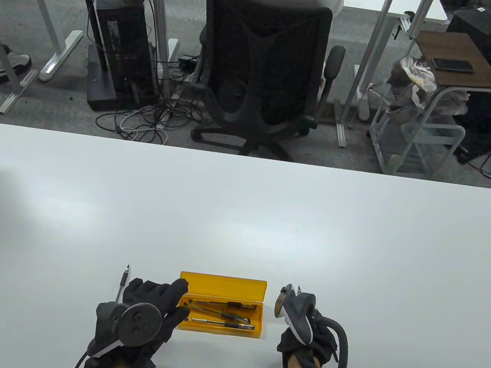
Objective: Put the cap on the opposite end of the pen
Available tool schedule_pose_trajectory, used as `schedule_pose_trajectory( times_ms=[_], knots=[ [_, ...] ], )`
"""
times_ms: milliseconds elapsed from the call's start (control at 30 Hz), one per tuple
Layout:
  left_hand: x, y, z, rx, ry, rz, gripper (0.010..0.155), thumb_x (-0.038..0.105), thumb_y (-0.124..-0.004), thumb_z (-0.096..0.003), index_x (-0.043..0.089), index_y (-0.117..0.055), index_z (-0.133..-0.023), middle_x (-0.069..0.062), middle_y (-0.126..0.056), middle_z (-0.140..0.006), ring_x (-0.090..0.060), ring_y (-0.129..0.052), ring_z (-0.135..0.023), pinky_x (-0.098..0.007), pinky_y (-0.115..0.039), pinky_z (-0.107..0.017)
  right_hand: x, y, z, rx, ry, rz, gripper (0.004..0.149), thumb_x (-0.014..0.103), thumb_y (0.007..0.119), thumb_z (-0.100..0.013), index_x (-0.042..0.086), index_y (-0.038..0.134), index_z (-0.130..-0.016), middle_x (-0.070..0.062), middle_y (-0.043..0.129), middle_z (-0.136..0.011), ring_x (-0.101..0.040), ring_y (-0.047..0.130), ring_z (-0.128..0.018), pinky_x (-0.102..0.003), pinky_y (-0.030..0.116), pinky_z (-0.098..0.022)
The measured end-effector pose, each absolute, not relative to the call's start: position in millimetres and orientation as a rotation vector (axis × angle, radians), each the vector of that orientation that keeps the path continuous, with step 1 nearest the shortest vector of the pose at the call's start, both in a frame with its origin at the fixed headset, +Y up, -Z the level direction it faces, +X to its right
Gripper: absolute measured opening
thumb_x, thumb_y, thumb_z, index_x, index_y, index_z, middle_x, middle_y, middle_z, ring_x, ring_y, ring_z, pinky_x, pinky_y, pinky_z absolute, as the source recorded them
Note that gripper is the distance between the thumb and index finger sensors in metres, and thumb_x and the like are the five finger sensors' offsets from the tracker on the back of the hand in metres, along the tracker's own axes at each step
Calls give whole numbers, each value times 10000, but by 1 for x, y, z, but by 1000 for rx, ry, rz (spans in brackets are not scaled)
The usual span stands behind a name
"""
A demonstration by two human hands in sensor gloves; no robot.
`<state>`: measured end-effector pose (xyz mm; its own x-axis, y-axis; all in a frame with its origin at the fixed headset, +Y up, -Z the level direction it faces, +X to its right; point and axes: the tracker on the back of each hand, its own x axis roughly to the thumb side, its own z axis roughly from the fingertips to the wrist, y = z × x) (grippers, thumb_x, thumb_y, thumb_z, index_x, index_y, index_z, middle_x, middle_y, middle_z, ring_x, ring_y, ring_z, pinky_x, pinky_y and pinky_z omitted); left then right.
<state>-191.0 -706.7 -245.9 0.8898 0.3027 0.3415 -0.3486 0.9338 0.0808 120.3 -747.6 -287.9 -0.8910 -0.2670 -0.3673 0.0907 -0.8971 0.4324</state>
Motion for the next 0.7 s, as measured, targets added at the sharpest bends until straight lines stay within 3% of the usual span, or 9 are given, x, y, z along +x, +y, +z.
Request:
schedule_pose_trajectory(
  times_ms=[567,700],
  knots=[
    [-183,-712,-257,120,-270,242,630,427,-828,-502,129,-700,-1041,-143,-908,-870,-378,-821,-772,-744,-465,-677,125,-748,-289,672,-671,-2883,736,453,909,-379,23,766,-959,-173,963,-760,-245,1013,-475,-428,853,-350],
    [-173,-717,-261,105,-270,166,617,437,-826,-500,160,-711,-1039,-138,-911,-869,-372,-824,-773,-740,-467,-680,121,-732,-287,641,-486,-2876,750,468,901,-378,36,753,-973,-161,946,-777,-251,1004,-492,-433,847,-362]
  ],
)
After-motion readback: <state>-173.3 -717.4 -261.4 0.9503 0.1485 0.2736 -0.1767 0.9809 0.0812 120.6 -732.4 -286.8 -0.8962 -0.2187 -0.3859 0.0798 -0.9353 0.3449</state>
